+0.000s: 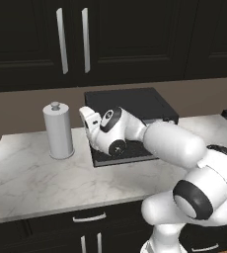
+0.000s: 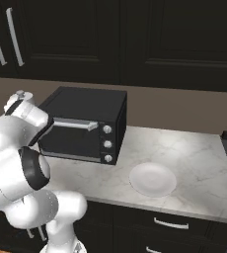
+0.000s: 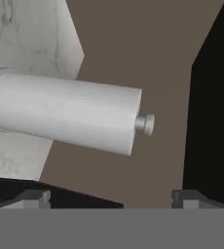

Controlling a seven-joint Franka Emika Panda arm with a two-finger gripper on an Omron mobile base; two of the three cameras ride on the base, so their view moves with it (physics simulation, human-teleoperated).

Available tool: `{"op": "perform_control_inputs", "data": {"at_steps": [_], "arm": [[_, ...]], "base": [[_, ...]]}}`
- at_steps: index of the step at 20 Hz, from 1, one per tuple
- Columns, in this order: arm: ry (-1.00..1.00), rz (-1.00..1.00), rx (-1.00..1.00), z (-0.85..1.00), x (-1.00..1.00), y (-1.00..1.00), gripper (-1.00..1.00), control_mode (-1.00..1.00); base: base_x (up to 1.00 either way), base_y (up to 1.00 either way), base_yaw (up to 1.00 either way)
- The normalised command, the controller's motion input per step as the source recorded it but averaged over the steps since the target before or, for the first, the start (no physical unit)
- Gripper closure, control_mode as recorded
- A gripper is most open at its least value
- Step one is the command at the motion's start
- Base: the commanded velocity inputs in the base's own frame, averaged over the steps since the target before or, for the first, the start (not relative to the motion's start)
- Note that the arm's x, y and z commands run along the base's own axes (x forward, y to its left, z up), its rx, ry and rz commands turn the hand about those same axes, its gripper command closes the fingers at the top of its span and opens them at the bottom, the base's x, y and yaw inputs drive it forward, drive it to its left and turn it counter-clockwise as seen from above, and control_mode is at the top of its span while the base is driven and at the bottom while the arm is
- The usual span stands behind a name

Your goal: Pull the toaster oven rack outwards. Pick up the baguette from the plate and place it on the toaster oven rack. Close the toaster oven door fully and set the temperature to the lowest setting.

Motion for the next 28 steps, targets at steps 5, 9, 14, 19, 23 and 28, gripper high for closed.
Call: {"op": "perform_control_inputs", "data": {"at_steps": [5,9,14,19,23,28], "arm": [[0.03,0.16,-0.09,0.11,0.17,0.00,-1.00,-1.00],[0.00,0.17,-0.11,0.28,-0.73,0.00,-1.00,-1.00],[-0.05,0.05,-0.06,0.59,-1.00,0.00,-1.00,-1.00],[-0.02,0.00,-0.01,0.81,-0.95,0.16,-1.00,-1.00],[0.00,-0.09,0.00,0.90,-0.77,0.35,-1.00,-1.00],[0.11,-0.33,0.09,0.95,-0.76,0.44,-1.00,-1.00]], "base": [[0.00,0.00,0.00],[0.00,0.00,0.00],[0.00,0.00,0.00],[0.00,0.00,0.00],[0.00,0.00,0.00],[0.00,0.00,0.00]]}}
